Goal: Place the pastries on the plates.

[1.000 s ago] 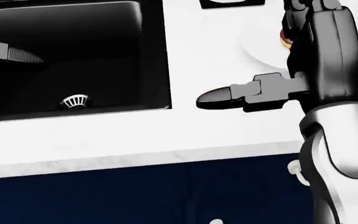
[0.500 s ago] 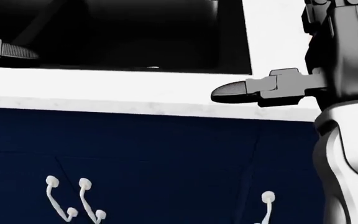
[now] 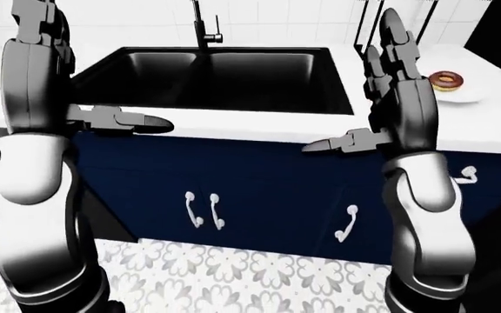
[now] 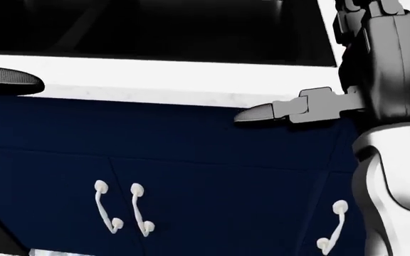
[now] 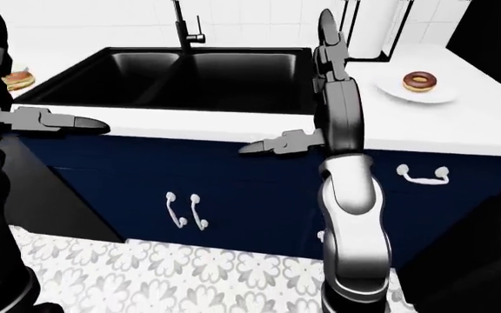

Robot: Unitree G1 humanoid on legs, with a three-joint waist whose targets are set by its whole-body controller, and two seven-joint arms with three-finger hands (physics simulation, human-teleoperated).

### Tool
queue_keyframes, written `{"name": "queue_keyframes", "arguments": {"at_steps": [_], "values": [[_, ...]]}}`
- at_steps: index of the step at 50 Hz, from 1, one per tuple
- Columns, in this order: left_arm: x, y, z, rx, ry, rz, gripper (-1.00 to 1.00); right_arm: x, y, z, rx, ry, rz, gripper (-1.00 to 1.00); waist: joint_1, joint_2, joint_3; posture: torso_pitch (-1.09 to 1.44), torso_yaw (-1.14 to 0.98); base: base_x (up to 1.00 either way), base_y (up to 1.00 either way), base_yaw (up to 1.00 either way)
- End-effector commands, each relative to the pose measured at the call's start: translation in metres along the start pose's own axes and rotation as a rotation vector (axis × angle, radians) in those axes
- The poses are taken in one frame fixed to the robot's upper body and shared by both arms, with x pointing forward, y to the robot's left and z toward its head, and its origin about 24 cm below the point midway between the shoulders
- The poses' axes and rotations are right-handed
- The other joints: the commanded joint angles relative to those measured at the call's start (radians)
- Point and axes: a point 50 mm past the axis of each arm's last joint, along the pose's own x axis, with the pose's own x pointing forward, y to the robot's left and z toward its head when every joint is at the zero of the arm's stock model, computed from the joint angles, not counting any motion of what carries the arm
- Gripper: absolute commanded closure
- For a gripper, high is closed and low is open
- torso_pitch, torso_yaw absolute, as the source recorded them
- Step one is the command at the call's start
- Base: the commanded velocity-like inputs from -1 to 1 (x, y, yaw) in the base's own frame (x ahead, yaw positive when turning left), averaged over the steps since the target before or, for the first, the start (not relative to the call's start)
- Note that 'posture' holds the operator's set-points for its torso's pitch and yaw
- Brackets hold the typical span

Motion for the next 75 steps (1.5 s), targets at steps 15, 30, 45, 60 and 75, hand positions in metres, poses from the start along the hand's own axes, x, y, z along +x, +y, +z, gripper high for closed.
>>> {"name": "queue_keyframes", "arguments": {"at_steps": [15, 30, 45, 60, 75], "values": [[0.0, 0.01, 0.011, 0.03, -0.048, 0.044, -1.0, 0.002, 0.002, 0.014, 0.002, -0.072, 0.012, -1.0, 0.013, -0.064, -0.023, 0.02, -0.09, 0.0, 0.25, 0.0], [0.0, 0.011, 0.014, 0.046, -0.05, 0.043, -1.0, -0.001, 0.001, 0.013, -0.002, -0.073, 0.009, -1.0, 0.014, 0.058, -0.016, 0.02, -0.09, 0.0, 0.25, 0.0], [0.001, 0.015, 0.018, 0.064, -0.053, 0.053, -1.0, 0.0, 0.001, 0.014, 0.008, -0.078, 0.005, -1.0, 0.013, -0.074, -0.007, 0.02, -0.09, 0.11, 0.25, 0.0], [0.001, 0.014, 0.015, 0.067, -0.046, 0.048, -1.0, -0.001, 0.001, 0.013, 0.003, -0.082, 0.008, -1.0, 0.03, 0.041, -0.019, 0.02, -0.09, 0.12, 0.3, 0.0], [0.001, 0.013, 0.014, 0.063, -0.044, 0.049, -1.0, -0.002, 0.001, 0.015, 0.006, -0.088, 0.009, -1.0, 0.022, -0.068, -0.037, 0.02, -0.09, 0.11, 0.31, 0.0]]}}
